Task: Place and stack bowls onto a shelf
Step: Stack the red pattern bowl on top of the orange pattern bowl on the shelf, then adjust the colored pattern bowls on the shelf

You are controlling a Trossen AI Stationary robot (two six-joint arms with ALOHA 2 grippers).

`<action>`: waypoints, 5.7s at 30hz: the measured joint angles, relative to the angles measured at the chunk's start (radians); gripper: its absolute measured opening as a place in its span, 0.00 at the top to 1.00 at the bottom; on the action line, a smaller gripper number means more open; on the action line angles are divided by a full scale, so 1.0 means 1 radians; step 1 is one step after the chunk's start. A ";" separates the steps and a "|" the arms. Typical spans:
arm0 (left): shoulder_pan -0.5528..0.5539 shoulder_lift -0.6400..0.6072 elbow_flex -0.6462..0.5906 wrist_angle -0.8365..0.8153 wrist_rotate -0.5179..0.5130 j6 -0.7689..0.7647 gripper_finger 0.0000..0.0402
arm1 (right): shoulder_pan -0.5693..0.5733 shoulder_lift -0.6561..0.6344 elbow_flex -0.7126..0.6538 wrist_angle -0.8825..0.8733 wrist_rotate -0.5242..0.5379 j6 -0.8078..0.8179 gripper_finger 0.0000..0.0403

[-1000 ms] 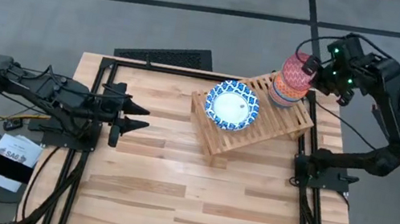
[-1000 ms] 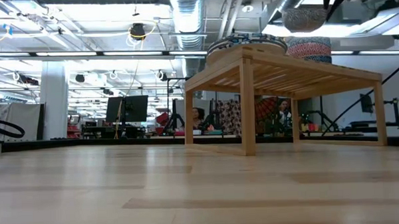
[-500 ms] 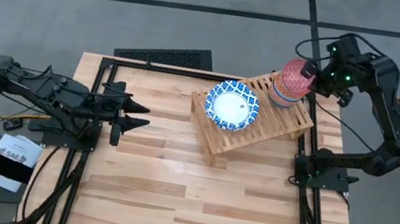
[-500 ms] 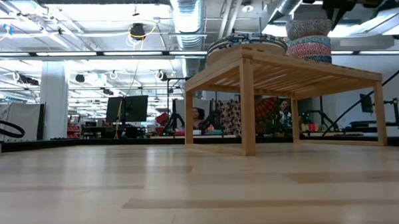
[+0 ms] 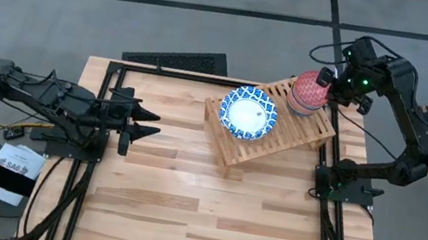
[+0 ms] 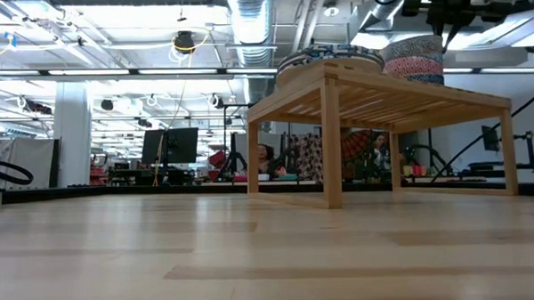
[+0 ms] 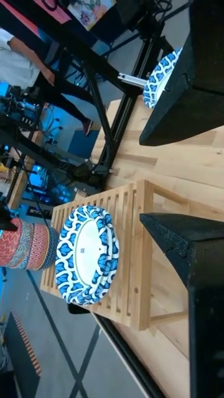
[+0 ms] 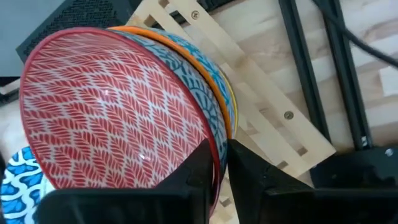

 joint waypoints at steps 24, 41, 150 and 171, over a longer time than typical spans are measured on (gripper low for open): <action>0.000 0.000 0.000 0.000 -0.026 -0.021 0.58 | 0.015 -0.007 0.000 0.072 0.081 -0.109 0.51; 0.000 0.000 0.000 0.000 -0.051 -0.053 0.58 | -0.010 -0.169 0.003 0.113 0.129 -0.209 0.41; 0.070 0.157 0.000 0.225 -0.104 -0.311 0.58 | -0.267 -0.561 -0.623 0.669 -0.212 -0.640 0.96; 0.071 0.157 0.000 0.224 -0.104 -0.283 0.58 | -0.266 -0.610 -0.549 0.588 -0.209 -0.639 0.96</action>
